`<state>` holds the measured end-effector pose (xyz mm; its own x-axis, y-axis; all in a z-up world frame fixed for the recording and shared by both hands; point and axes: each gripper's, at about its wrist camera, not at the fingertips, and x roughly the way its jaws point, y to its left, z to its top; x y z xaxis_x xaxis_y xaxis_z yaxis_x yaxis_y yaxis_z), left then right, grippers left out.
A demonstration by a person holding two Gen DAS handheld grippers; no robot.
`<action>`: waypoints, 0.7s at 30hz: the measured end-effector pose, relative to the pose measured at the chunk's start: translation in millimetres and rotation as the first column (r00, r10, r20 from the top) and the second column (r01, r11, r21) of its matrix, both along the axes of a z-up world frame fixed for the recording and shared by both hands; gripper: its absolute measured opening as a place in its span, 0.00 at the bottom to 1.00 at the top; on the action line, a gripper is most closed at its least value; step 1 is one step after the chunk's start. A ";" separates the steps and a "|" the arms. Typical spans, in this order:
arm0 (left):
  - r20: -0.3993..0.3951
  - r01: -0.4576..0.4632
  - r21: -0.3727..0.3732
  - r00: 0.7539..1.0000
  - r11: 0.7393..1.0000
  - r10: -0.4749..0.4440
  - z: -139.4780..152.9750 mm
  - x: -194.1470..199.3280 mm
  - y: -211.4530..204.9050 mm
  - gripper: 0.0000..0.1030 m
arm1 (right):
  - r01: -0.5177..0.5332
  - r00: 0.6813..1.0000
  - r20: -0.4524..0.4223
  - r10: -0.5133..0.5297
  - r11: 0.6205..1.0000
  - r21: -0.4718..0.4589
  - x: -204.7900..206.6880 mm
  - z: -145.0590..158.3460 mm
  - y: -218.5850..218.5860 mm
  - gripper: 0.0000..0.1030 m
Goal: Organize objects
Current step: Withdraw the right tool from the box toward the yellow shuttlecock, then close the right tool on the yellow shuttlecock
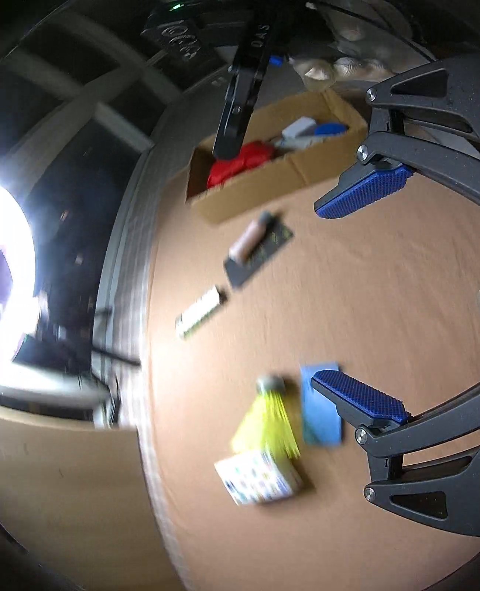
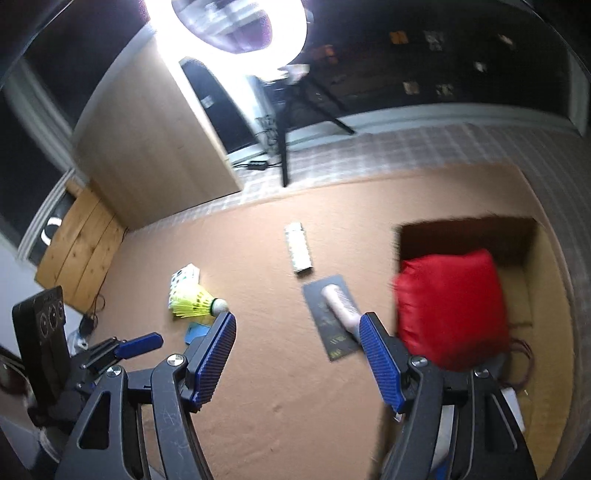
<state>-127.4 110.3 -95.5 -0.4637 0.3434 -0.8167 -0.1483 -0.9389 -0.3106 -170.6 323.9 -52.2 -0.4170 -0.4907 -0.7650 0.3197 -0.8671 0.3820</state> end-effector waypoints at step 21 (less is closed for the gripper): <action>0.053 -0.174 0.030 0.984 0.984 0.172 -38.8 -22.1 -84.9 0.75 | -0.196 0.948 0.248 0.201 0.980 -0.046 -45.8 -64.7 -130.1 0.64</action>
